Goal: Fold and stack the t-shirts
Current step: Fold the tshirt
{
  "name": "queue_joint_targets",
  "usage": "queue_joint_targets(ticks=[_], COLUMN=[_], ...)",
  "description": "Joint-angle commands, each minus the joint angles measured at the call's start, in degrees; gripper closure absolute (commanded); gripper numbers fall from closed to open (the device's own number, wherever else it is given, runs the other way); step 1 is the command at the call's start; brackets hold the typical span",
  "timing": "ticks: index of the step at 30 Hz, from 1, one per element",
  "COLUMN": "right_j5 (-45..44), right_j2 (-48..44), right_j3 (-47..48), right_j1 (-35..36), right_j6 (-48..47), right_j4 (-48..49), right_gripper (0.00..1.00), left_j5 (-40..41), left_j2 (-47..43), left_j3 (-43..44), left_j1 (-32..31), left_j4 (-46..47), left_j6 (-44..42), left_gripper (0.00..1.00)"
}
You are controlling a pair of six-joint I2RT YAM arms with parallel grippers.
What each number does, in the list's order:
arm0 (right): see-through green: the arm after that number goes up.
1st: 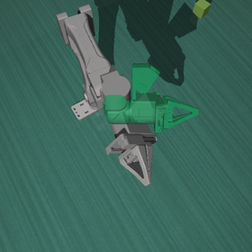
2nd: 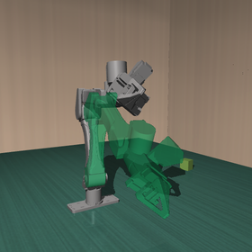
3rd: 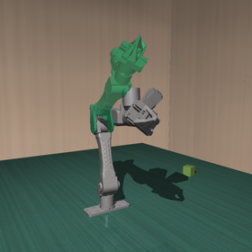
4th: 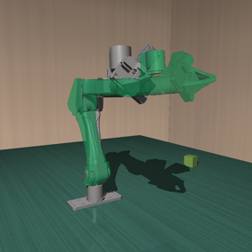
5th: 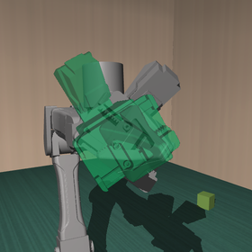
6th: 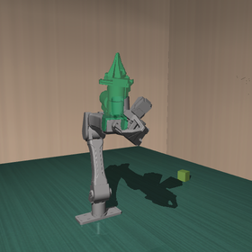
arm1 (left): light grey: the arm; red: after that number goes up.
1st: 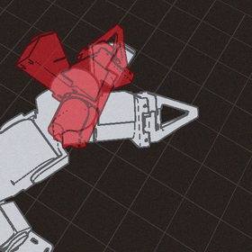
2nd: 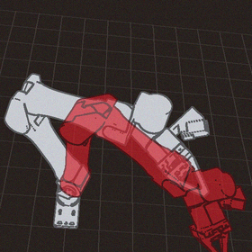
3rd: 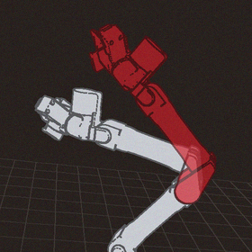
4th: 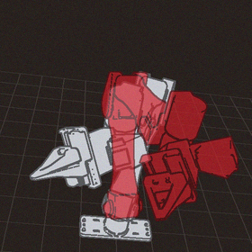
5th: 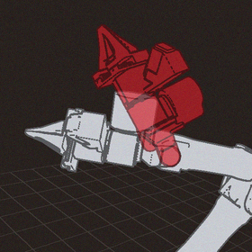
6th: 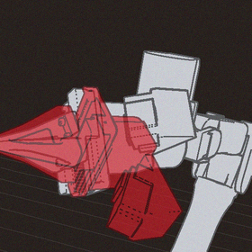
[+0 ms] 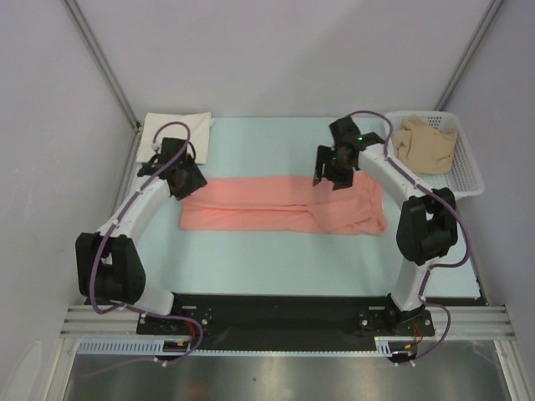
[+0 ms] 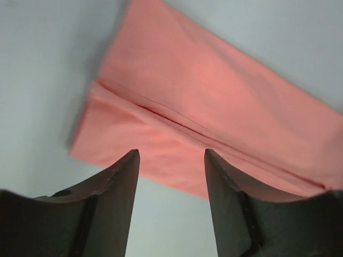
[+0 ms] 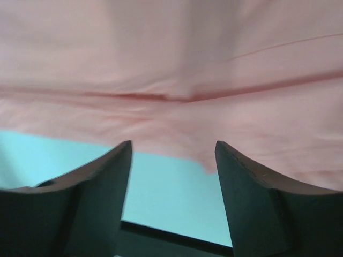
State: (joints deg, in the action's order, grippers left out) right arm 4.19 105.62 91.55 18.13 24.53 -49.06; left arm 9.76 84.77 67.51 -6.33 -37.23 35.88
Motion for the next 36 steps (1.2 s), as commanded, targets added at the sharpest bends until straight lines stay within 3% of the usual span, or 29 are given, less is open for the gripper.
queue_joint_targets(ticks=[1,3,5,6,7,20,28,32,36], right_j5=[5.4,5.7,5.0,5.1,5.9,9.7,8.5,6.0,5.7], right_j2=[-0.2,0.1,1.2,1.9,3.3,10.6,15.8,20.8,26.2], right_j3=[-2.0,-3.1,-4.4,-4.7,-4.7,-3.0,1.4,11.2,21.4], right_j1=[6.0,9.5,11.1,12.0,12.2,13.9,13.1,10.8,8.4], right_j6=[3.6,5.1,5.3,5.6,5.8,6.3,5.8,4.6,3.4], right_j4=[4.2,5.8,7.5,7.7,8.2,9.5,8.9,6.8,1.4], right_gripper=[0.36,0.48,0.53,0.69,0.73,0.77,0.75,0.73,0.67], left_j5=[-12.7,-16.0,-18.3,-21.2,-22.1,-24.3,-20.8,-15.0,-12.1], left_j2=[0.2,0.6,1.8,2.5,3.5,13.4,19.4,19.2,16.0], left_j3=[-4.8,-7.3,-9.1,-10.5,-10.8,-5.4,2.5,9.6,9.4], left_j1=[-5.2,-8.2,-9.4,-9.8,-9.8,-9.7,-9.4,-9.3,-9.5], left_j4=[9.1,12.7,16.6,17.9,18.8,16.9,12.3,7.9,6.1], left_j6=[-3.1,-2.4,-1.1,-0.7,-0.5,-2.7,-6.0,-8.5,-9.3], left_gripper=[0.45,0.48,0.51,0.54,0.55,0.57,0.57,0.55,0.51])
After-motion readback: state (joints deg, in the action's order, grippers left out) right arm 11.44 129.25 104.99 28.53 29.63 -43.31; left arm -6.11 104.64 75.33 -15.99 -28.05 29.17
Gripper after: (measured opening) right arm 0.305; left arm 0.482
